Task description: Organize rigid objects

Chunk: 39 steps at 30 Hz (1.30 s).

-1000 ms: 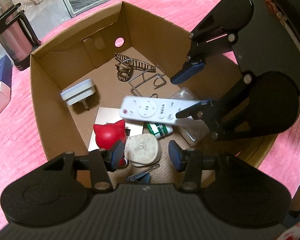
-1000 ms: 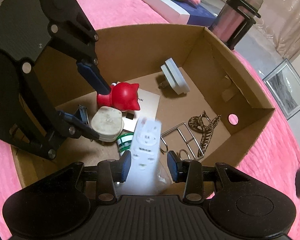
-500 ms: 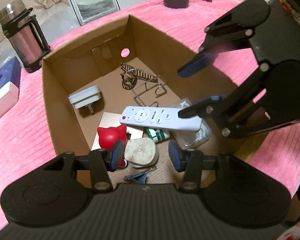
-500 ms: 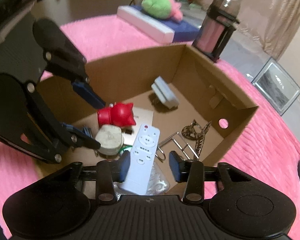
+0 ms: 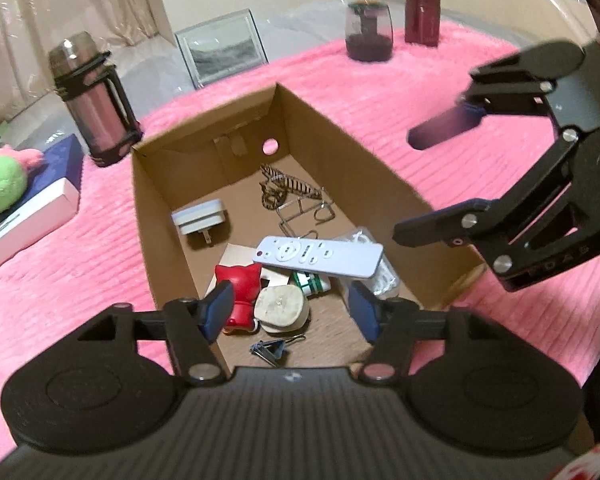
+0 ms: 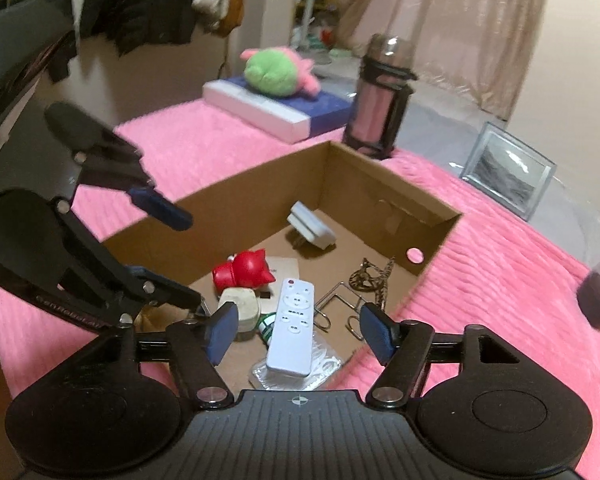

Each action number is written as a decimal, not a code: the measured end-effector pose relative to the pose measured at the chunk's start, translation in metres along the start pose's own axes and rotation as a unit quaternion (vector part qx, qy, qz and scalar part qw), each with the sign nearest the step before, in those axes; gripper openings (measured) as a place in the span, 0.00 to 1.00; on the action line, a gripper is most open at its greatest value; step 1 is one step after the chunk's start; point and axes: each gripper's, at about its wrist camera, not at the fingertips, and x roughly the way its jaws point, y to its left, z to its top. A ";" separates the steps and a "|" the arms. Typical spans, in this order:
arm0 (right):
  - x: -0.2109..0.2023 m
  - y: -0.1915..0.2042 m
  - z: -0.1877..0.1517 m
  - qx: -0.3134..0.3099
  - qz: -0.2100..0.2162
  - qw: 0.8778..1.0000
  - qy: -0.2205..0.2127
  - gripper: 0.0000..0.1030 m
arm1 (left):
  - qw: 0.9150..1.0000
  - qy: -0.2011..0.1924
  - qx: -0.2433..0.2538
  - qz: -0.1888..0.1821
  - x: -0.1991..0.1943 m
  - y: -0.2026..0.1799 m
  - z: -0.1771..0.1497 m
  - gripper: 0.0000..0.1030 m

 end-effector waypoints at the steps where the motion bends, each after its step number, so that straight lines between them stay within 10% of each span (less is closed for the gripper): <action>1: -0.006 0.000 -0.002 0.012 -0.001 1.000 -0.006 0.69 | 1.000 -0.006 -0.006 0.003 -0.006 -0.001 -0.002 0.65; 9: -0.063 -0.001 -0.028 0.135 -0.023 0.989 -0.055 0.79 | 0.994 -0.083 -0.051 0.053 -0.060 -0.022 -0.026 0.99; 18: -0.122 0.012 -0.068 0.200 -0.063 0.974 -0.086 0.81 | 0.974 -0.143 -0.142 0.100 -0.105 -0.044 -0.065 0.99; 39: -0.152 0.051 -0.152 0.233 -0.085 0.968 -0.029 0.82 | 0.960 -0.103 -0.219 0.140 -0.115 -0.118 -0.116 0.99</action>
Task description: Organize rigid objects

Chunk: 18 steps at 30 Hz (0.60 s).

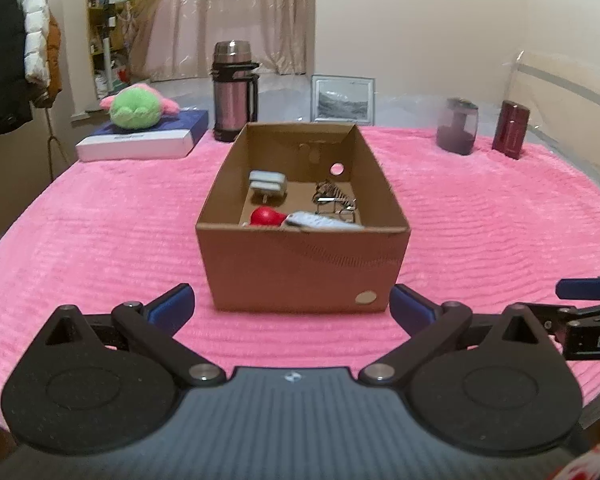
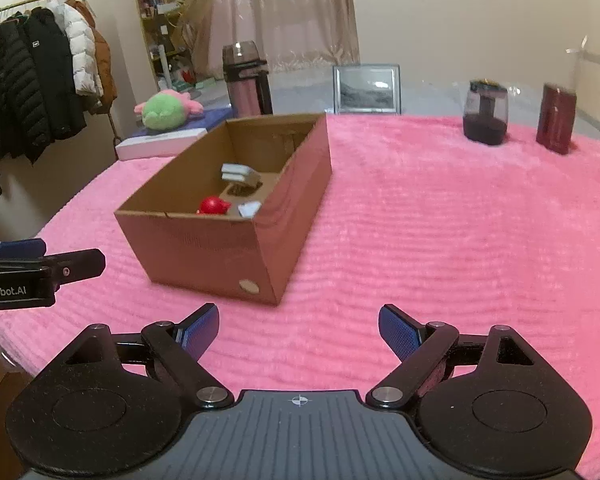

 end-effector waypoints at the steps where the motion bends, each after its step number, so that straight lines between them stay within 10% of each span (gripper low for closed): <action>1: 0.000 -0.001 -0.002 0.001 0.002 1.000 0.002 0.82 | 1.000 0.001 -0.001 0.007 -0.001 -0.001 -0.003 0.99; 18: -0.006 -0.004 -0.016 0.009 0.001 1.000 0.006 0.82 | 1.000 0.025 -0.005 -0.001 0.005 -0.014 -0.021 0.99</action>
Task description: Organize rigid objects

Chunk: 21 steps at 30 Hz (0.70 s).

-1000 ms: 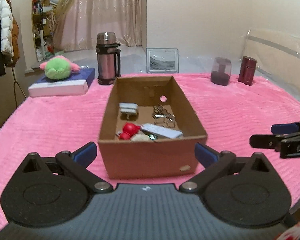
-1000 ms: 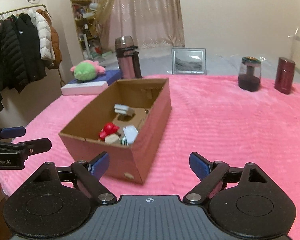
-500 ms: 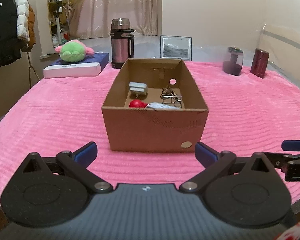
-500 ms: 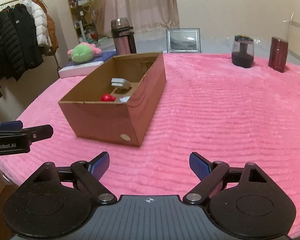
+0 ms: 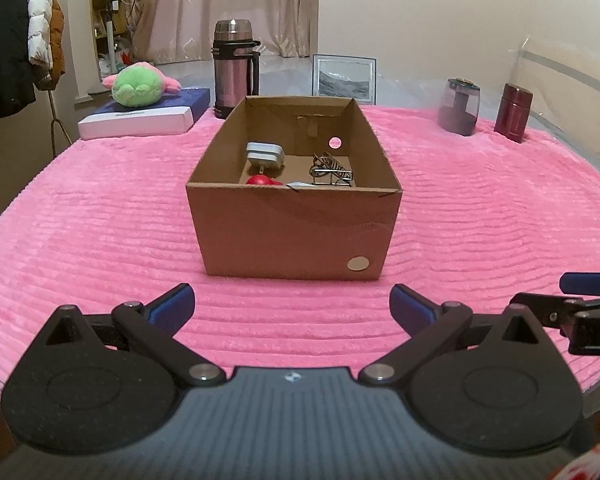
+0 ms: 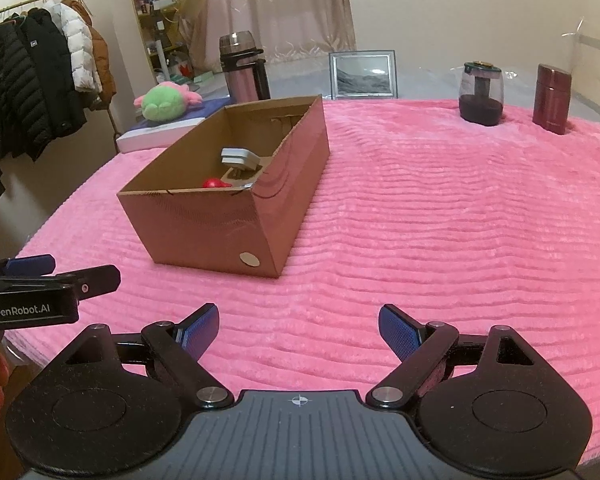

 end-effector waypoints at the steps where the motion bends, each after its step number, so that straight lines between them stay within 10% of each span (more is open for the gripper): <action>1: 0.000 0.000 0.000 0.000 -0.001 1.000 0.000 0.82 | 1.000 0.000 0.001 0.000 0.000 -0.001 0.000 0.99; 21: 0.004 -0.005 -0.006 0.012 -0.013 1.000 0.010 0.82 | 1.000 0.012 0.004 -0.004 0.010 -0.003 -0.005 0.99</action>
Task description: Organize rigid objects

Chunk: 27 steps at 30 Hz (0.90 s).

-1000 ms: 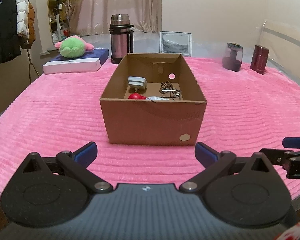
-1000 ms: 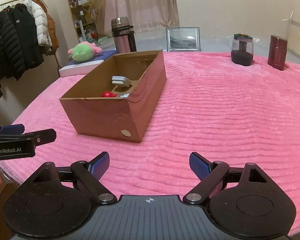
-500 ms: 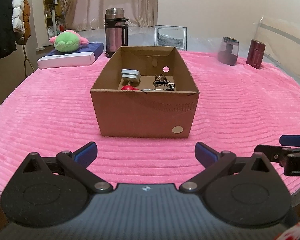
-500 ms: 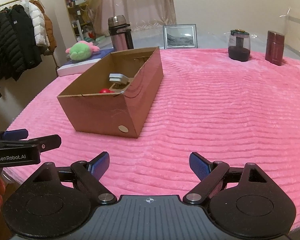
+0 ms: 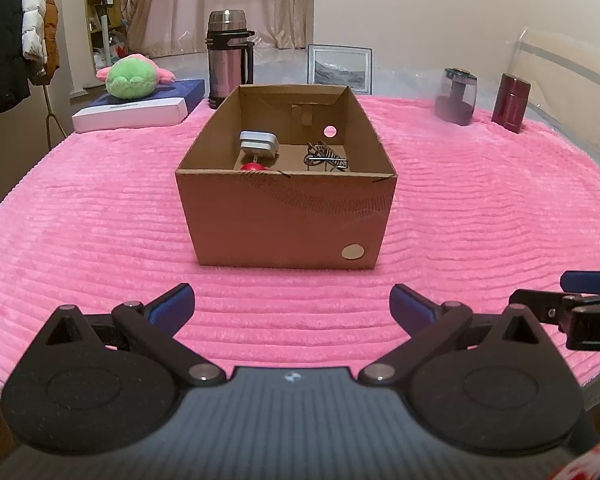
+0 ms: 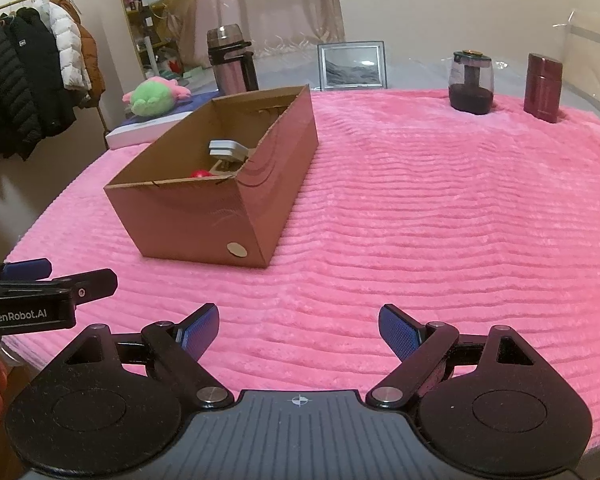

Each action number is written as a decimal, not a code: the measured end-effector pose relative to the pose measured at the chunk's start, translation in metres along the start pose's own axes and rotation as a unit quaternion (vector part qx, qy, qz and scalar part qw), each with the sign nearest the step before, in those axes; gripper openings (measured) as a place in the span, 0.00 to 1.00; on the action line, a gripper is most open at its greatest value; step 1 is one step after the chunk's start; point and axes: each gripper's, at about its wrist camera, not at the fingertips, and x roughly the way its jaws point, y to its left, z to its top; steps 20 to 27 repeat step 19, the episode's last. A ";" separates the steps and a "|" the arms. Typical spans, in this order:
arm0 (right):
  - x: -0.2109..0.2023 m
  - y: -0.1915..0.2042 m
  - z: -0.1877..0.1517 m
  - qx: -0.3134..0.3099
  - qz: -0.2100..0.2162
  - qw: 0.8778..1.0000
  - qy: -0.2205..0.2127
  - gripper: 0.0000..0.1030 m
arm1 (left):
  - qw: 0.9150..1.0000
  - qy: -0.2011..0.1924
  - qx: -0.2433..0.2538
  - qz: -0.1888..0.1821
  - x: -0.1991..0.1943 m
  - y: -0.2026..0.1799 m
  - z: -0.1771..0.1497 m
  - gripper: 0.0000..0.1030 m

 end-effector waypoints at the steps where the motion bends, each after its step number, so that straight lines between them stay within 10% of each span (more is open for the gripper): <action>1: 0.000 0.000 0.000 0.000 0.000 1.000 0.000 0.82 | 1.000 0.000 0.000 -0.001 0.000 0.000 0.000 0.99; 27: 0.001 -0.001 0.000 0.001 -0.004 1.000 0.002 0.82 | 1.000 0.000 -0.003 -0.007 0.004 -0.001 -0.002 0.99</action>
